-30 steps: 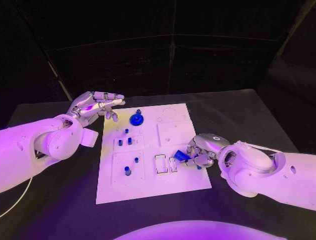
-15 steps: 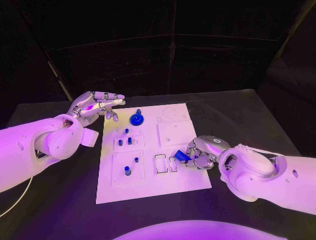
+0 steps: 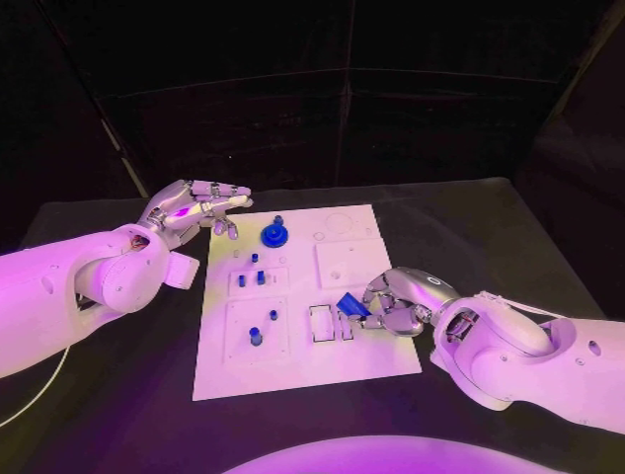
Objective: Assemble the parts on the task board
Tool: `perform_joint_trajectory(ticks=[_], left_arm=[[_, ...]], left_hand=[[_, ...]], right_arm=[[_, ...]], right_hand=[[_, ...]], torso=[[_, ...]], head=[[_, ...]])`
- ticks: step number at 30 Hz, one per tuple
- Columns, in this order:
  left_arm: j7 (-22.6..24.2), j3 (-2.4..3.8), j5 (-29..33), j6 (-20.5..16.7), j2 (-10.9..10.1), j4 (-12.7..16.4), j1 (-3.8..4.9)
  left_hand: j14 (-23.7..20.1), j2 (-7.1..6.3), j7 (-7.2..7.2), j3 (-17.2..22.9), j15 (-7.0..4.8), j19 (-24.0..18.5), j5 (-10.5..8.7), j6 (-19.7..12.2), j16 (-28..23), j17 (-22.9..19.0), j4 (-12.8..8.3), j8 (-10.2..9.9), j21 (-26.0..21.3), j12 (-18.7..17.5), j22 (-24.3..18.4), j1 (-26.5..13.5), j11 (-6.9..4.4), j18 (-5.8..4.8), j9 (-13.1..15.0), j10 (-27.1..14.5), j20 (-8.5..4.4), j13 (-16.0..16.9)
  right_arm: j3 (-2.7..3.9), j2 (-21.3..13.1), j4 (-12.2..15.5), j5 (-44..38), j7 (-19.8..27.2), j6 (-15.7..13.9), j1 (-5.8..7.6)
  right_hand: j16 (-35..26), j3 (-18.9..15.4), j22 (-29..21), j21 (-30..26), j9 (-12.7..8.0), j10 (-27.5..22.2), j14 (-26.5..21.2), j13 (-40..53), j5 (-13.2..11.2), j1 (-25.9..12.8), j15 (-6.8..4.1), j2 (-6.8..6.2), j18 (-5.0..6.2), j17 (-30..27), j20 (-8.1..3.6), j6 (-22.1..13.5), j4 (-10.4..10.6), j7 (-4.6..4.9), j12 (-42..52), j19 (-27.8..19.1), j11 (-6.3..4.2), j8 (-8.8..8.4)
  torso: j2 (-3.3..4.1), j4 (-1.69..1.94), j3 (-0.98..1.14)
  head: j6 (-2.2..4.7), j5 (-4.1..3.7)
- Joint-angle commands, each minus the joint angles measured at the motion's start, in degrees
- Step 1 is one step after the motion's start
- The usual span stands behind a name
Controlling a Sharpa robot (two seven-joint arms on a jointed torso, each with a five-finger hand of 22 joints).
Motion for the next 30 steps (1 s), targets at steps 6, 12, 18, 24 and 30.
perform_joint_trajectory(ticks=[6,12,18,24,30], left_arm=[[0.4,0.01,0.2,0.7,0.0,0.2,0.06],[0.3,0.00,0.2,0.7,-0.2,0.4,0.07],[0.2,0.00,0.2,0.7,-0.3,0.5,0.07],[0.2,0.00,0.2,0.7,-0.3,0.5,0.07],[0.1,0.00,0.2,0.7,-0.3,0.6,0.07]], left_hand=[[-0.3,0.58,-0.13,-0.3,-0.02,0.2,-0.17,-0.4,0.2,0.0,-0.1,0.1,-0.4,0.4,-0.1,-0.2,0.03,1.13,0.0,-0.3,0.30,0.0],[-0.3,0.58,-0.13,-0.3,-0.02,0.2,-0.17,-0.4,0.2,0.0,-0.1,0.1,-0.4,0.4,-0.1,-0.2,0.03,1.13,0.0,-0.3,0.30,0.0],[-0.4,0.61,-0.13,-0.4,-0.02,0.2,-0.17,-0.4,0.2,-0.1,-0.1,0.1,-0.4,0.4,-0.1,-0.2,0.03,1.14,0.0,-0.3,0.30,0.1],[-0.4,0.61,-0.13,-0.4,-0.02,0.2,-0.17,-0.4,0.2,-0.1,-0.1,0.1,-0.4,0.4,-0.1,-0.2,0.03,1.14,0.0,-0.3,0.30,0.1],[-0.4,0.61,-0.13,-0.4,-0.02,0.2,-0.17,-0.4,0.2,-0.1,-0.1,0.1,-0.4,0.4,-0.1,-0.2,0.03,1.14,0.0,-0.3,0.30,0.1]], right_arm=[[0.02,1.7,-0.4,3.9,1.5,1.2,0.08],[0.02,3.8,-1.0,4.5,0.2,3.6,0.08],[0.03,5.1,-1.3,4.5,-1.0,3.9,0.08],[0.03,5.7,-1.6,3.7,-1.7,4.4,0.08],[0.03,6.1,-2.0,3.2,-2.3,4.0,0.08]], right_hand=[[0.1,-1.2,0.0,0.2,0.0,0.7,4.9,0.2,-0.7,-2.2,-0.53,0.52,-0.81,9.2,-0.05,0.7,0.4,-0.13,0.1,0.5,-0.24,0.12],[0.1,-1.8,0.0,0.3,0.1,0.8,4.9,0.3,-1.3,-3.2,-0.60,0.94,-0.80,9.3,-0.10,1.1,0.5,-0.26,0.1,0.4,-0.33,0.19],[0.1,-2.7,0.1,0.3,0.1,0.8,4.9,0.4,-1.9,-4.1,-0.65,0.66,-0.80,9.4,-0.14,1.2,0.4,-0.34,0.1,0.4,-0.40,0.22],[0.1,-4.2,-0.1,0.2,0.3,0.9,4.9,0.6,-3.4,-5.8,-0.71,0.29,-0.79,9.3,-0.19,1.3,0.5,-0.42,0.0,0.3,-0.45,0.33],[0.0,-5.7,-0.2,0.1,0.5,0.9,4.9,0.7,-6.3,-8.2,-0.72,0.23,-0.77,9.2,-0.21,1.3,0.5,-0.44,-0.2,0.2,-0.46,0.46]], torso=[[0.11,-0.13,0.04],[0.18,-0.05,0.00],[0.07,-0.11,0.02],[0.00,-0.12,0.02],[0.01,-0.05,0.01]], head=[[-0.22,0.89],[-0.34,1.22],[-0.53,1.37],[-0.43,1.58],[-0.36,1.57]])
